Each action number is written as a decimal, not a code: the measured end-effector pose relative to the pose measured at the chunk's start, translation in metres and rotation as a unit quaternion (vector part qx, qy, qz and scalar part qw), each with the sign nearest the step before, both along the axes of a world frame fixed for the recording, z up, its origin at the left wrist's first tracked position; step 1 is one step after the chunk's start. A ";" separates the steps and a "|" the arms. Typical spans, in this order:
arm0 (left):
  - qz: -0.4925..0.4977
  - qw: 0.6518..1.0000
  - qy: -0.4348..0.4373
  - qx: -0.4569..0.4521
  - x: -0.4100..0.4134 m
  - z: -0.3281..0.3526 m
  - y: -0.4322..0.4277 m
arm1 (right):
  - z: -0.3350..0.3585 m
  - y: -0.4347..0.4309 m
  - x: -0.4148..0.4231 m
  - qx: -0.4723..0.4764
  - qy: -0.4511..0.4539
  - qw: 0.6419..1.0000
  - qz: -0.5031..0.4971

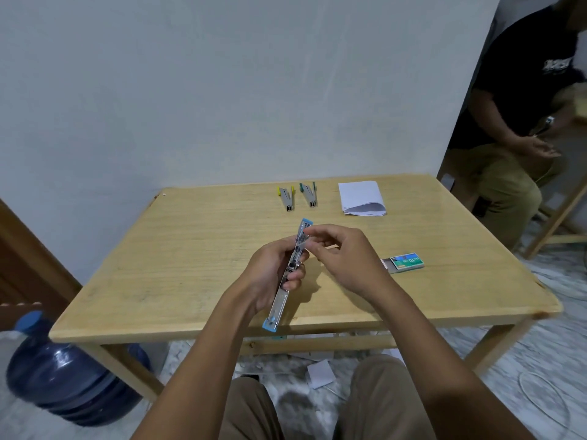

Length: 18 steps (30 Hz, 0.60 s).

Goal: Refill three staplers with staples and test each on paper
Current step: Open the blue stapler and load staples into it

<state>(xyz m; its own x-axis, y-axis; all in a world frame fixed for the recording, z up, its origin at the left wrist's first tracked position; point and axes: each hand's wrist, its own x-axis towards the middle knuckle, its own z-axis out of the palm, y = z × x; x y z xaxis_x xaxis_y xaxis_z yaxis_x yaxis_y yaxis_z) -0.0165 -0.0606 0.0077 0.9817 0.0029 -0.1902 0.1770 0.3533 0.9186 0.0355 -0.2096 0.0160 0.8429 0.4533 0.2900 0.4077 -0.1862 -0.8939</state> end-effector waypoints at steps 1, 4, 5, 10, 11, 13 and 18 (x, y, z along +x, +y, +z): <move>-0.001 1.000 -0.001 0.002 0.000 0.000 0.000 | 0.001 0.000 0.000 -0.017 -0.014 1.000 0.002; -0.006 1.000 -0.003 0.007 -0.002 -0.001 0.002 | 0.006 0.000 0.002 -0.074 -0.059 0.995 0.022; -0.008 1.000 -0.004 0.012 -0.002 -0.001 0.002 | 0.007 -0.001 0.003 -0.091 -0.070 0.993 0.032; -0.012 1.000 -0.009 0.009 -0.004 -0.003 0.004 | 0.016 0.000 0.007 -0.153 -0.109 0.980 0.066; -0.013 1.000 -0.007 0.006 -0.005 -0.003 0.004 | 0.018 0.000 0.007 -0.159 -0.110 0.978 0.074; -0.015 1.000 -0.006 0.003 -0.005 -0.004 0.004 | 0.020 0.000 0.008 -0.168 -0.109 0.975 0.092; -0.017 1.000 -0.004 -0.019 -0.007 -0.005 0.004 | 0.017 0.004 0.009 -0.179 -0.109 0.974 0.088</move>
